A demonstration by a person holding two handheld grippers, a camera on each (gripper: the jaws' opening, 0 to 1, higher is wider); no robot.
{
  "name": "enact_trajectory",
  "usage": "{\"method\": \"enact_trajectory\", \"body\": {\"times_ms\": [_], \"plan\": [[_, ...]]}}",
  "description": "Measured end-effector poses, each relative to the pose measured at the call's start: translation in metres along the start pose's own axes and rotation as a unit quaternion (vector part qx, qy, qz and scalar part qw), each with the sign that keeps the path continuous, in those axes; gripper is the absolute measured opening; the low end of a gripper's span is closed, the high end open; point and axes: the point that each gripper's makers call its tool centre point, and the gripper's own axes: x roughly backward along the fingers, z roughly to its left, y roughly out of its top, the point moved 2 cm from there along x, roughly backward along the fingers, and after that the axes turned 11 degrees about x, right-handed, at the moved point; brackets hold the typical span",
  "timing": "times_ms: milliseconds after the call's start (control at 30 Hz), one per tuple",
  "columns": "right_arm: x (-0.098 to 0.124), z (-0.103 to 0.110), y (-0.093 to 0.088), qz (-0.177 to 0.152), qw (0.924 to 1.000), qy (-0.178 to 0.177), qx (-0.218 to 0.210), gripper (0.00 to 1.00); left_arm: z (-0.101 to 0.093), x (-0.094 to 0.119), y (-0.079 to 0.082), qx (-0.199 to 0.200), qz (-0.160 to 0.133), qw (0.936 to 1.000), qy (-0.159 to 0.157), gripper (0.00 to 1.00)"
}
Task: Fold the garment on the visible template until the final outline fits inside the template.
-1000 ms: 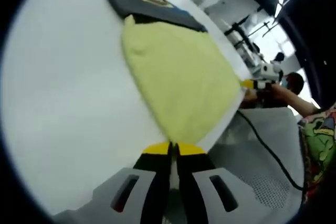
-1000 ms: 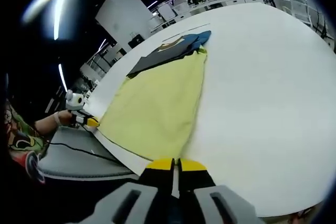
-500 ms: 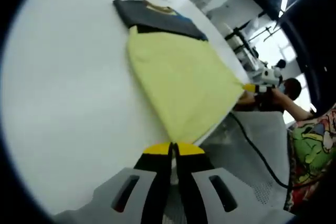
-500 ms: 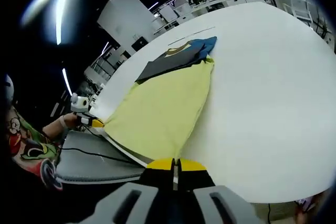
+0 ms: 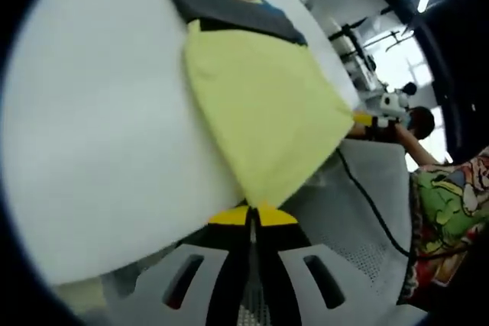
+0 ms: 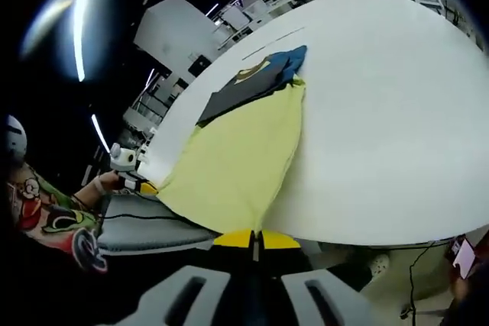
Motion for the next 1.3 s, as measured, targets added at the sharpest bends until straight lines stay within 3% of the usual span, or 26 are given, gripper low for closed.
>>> {"method": "enact_trajectory", "body": {"times_ms": [100, 200, 300, 433, 533, 667, 767, 900, 1133, 1300], "plan": [[-0.001, -0.001, 0.001, 0.0, 1.0, 0.001, -0.006, 0.0, 0.002, 0.0, 0.002, -0.002, -0.002, 1.0, 0.002, 0.0], [0.0, -0.001, 0.007, -0.005, 0.9998, 0.005, -0.019, 0.0, -0.001, 0.005, 0.011, 0.007, -0.022, 0.9997, -0.007, 0.0], [0.002, 0.002, 0.022, -0.02, 0.9992, 0.017, -0.03, 0.0, -0.011, 0.015, 0.033, 0.032, -0.073, 0.9959, -0.042, 0.0], [0.003, 0.004, 0.045, -0.051, 0.9975, 0.027, -0.04, 0.0, -0.02, 0.034, 0.066, 0.041, -0.146, 0.9869, -0.054, 0.0], [0.005, 0.003, 0.071, -0.097, 0.9927, 0.038, -0.062, 0.0, -0.027, 0.044, 0.084, 0.04, -0.181, 0.9807, -0.061, 0.0], [0.006, 0.001, 0.101, -0.136, 0.9868, 0.05, -0.072, 0.0, -0.037, 0.059, 0.117, 0.045, -0.235, 0.9672, -0.084, 0.0], [0.007, -0.002, 0.125, -0.16, 0.9832, 0.052, -0.071, 0.0, -0.041, 0.066, 0.14, 0.037, -0.264, 0.9603, -0.084, 0.0], [0.003, -0.008, 0.159, -0.185, 0.9796, 0.049, -0.062, 0.0, -0.045, 0.074, 0.174, 0.038, -0.303, 0.9477, -0.094, 0.0], [-0.007, -0.017, 0.23, -0.225, 0.973, 0.044, -0.027, 0.0, -0.043, 0.084, 0.223, 0.02, -0.343, 0.9356, -0.083, 0.0], [-0.022, -0.029, 0.269, -0.224, 0.974, 0.031, -0.003, 0.0, -0.038, 0.087, 0.256, 0.028, -0.369, 0.925, -0.086, 0.0]]}}
